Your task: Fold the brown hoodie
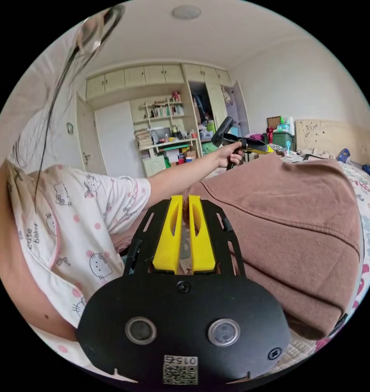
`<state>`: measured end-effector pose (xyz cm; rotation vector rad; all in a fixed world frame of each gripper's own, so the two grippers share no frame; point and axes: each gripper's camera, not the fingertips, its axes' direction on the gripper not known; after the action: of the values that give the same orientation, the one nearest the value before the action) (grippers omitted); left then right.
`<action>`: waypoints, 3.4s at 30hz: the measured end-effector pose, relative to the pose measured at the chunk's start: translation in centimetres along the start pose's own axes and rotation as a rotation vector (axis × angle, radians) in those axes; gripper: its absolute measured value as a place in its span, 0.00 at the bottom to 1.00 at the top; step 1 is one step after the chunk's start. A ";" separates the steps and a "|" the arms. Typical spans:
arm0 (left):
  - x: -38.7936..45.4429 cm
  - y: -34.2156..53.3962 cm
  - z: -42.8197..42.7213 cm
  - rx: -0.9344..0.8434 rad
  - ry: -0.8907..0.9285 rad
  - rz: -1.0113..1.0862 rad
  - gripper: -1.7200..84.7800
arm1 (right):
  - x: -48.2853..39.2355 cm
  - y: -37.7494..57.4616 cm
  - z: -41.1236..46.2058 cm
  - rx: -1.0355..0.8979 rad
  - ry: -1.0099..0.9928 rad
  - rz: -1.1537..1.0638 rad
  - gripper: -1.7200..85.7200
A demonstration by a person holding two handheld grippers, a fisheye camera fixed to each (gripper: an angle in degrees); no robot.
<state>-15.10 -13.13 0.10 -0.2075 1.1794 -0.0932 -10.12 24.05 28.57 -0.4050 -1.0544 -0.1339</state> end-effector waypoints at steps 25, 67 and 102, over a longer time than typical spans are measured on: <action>5.3 -1.2 4.8 -0.181 -0.284 0.139 0.05 | -0.5 -0.7 8.3 -0.152 0.023 -0.003 0.05; 32.9 -16.2 37.1 -0.539 -0.272 0.227 0.10 | 0.3 19.3 -0.3 0.069 0.460 -0.078 0.04; 45.9 29.5 -0.1 0.288 -0.382 0.268 0.10 | -10.1 21.2 -7.1 0.073 0.363 -0.068 0.08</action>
<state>1.24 7.39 -47.72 0.1816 0.7926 0.0135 -3.00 39.91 11.33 -0.2656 -0.7130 -0.2203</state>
